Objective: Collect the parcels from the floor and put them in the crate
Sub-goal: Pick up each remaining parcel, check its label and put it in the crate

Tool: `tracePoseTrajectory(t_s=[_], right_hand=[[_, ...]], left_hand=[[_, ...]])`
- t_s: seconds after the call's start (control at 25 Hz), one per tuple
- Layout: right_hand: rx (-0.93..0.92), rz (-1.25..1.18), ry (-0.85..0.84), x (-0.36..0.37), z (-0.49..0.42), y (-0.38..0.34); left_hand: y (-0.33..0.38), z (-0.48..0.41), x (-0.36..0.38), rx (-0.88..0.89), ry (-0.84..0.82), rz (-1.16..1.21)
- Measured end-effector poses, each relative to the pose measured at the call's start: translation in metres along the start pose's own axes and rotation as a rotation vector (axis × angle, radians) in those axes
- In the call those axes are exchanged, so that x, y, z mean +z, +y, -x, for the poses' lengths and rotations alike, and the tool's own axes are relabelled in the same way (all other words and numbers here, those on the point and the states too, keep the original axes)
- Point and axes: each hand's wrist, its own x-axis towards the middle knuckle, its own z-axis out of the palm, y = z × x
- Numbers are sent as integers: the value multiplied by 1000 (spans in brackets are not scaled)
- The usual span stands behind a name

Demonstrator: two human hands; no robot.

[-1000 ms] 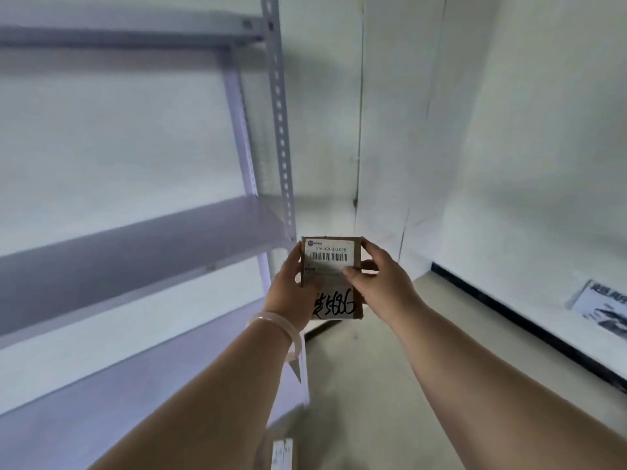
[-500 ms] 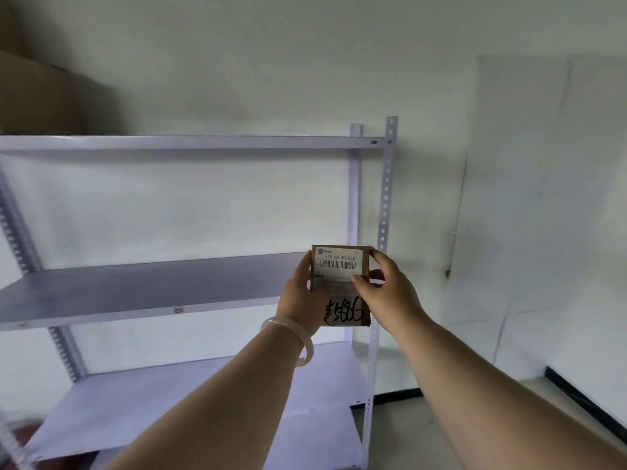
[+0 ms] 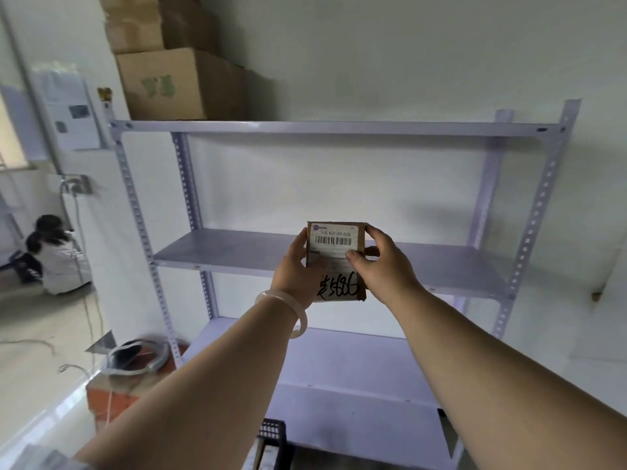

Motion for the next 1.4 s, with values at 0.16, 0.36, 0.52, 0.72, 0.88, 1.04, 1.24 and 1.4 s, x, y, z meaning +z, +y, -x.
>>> tracePoseTrajectory(t_s=[0.16, 0.36, 0.52, 0.72, 0.88, 1.04, 1.24, 1.4], right_hand=[[-15, -46, -96, 95, 0, -37], [-18, -98, -161, 209, -2, -78], [5, -83, -199, 273, 0, -85], [34, -43, -242, 322, -14, -76], [78, -32, -292, 357, -35, -47], [131, -44, -312, 390, -69, -12], [237, -37, -339, 420, -101, 41], [326, -19, -399, 455, -103, 80]], left_hand=[[-44, -14, -91, -32, 46, -26], [-99, -36, -198, -42, 73, -79], [-137, -45, -245, -92, 75, -88], [-182, -63, -266, -168, 86, -100], [-220, -85, -263, -239, 79, -96], [-256, -123, -253, -282, 57, -128], [-307, -164, -227, -367, -46, -138], [-363, -168, -218, -450, -67, -154]])
